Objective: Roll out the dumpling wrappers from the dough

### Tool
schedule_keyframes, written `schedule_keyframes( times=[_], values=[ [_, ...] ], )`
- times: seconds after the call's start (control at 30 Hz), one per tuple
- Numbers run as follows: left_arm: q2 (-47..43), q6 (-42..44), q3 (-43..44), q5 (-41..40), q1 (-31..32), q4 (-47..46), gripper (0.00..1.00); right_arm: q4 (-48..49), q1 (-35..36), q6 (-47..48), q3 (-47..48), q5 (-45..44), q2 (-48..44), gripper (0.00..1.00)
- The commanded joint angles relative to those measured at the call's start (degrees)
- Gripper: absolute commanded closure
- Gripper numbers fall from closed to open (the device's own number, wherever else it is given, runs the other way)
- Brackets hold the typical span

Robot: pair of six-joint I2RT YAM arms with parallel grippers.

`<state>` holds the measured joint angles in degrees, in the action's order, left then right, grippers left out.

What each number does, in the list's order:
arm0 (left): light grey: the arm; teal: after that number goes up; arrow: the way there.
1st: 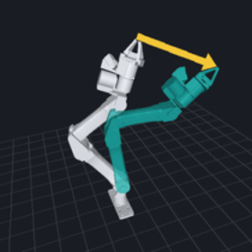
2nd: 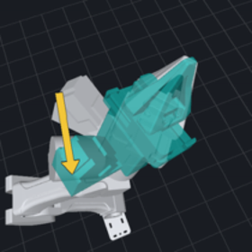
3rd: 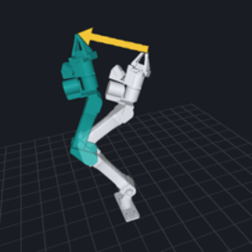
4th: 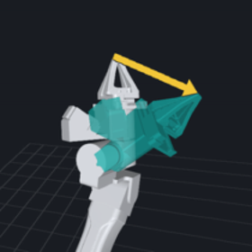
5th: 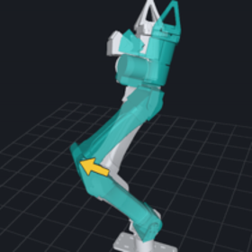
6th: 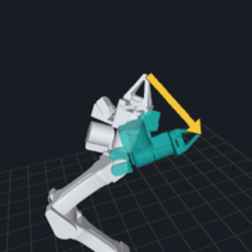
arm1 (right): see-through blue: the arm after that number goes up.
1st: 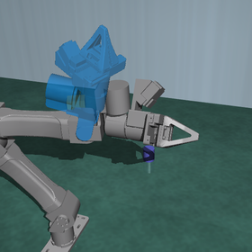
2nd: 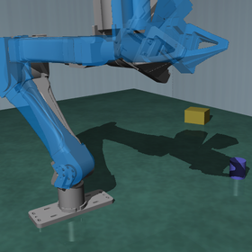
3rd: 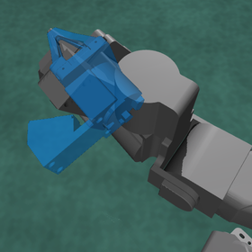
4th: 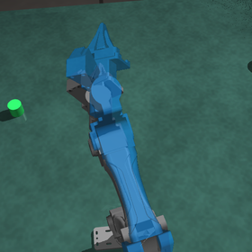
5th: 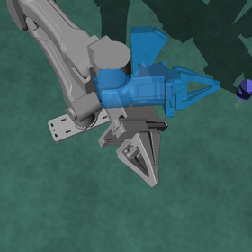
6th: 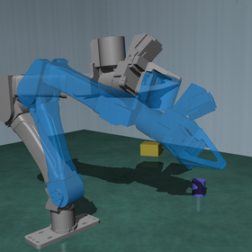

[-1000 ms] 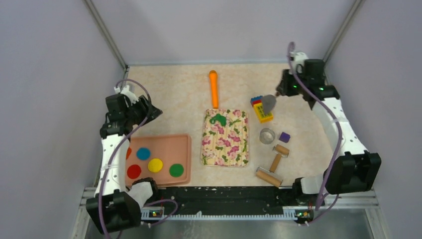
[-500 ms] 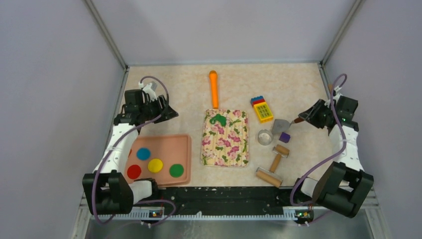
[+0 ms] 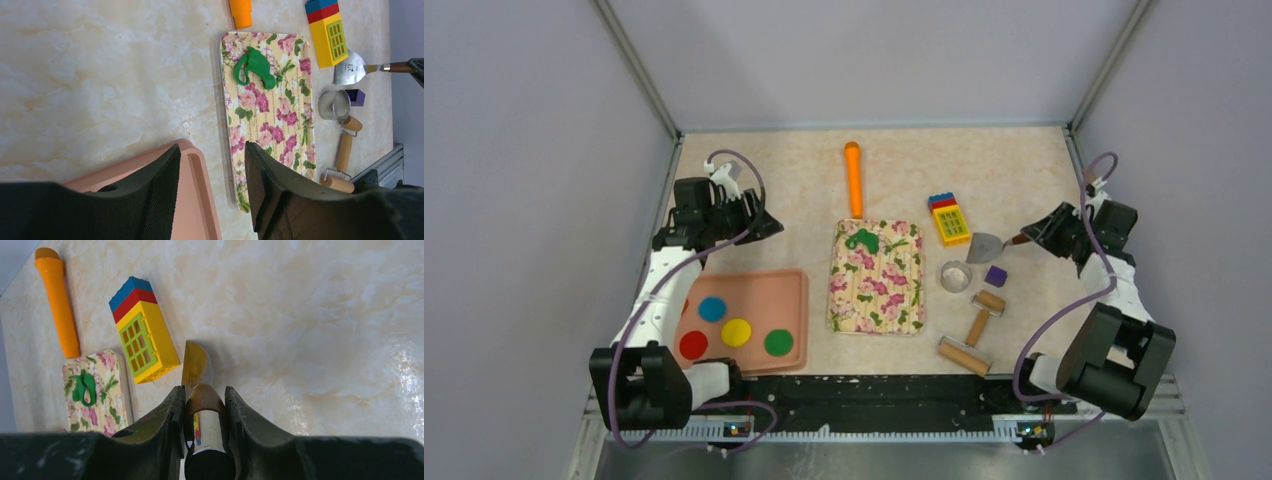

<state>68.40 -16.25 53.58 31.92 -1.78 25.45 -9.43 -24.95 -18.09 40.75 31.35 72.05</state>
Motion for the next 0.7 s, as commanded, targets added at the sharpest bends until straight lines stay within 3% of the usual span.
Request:
schedule_keyframes(
  times=[0.0, 0.17, 0.37, 0.67],
  values=[
    [-1.5, 1.9, 2.2, 0.7, 0.2, -1.6, 0.47, 1.0, -0.6, 6.8, 1.0, 0.6, 1.8, 0.77],
    [-0.8, 1.4, 2.2, 1.2, 0.2, -2.4, 0.46, -1.9, -0.5, 9.5, 1.8, -0.5, 1.9, 0.65],
    [-0.3, 0.6, 1.2, 1.9, 0.2, -4.5, 0.46, -7.8, -0.8, 10.7, 4.0, -2.1, 0.4, 0.41],
    [-0.4, -1.6, -1.0, 2.6, 0.2, -7.9, 0.45, -14.5, -1.9, 15.7, 6.3, -5.7, 2.4, 0.37]
  ],
)
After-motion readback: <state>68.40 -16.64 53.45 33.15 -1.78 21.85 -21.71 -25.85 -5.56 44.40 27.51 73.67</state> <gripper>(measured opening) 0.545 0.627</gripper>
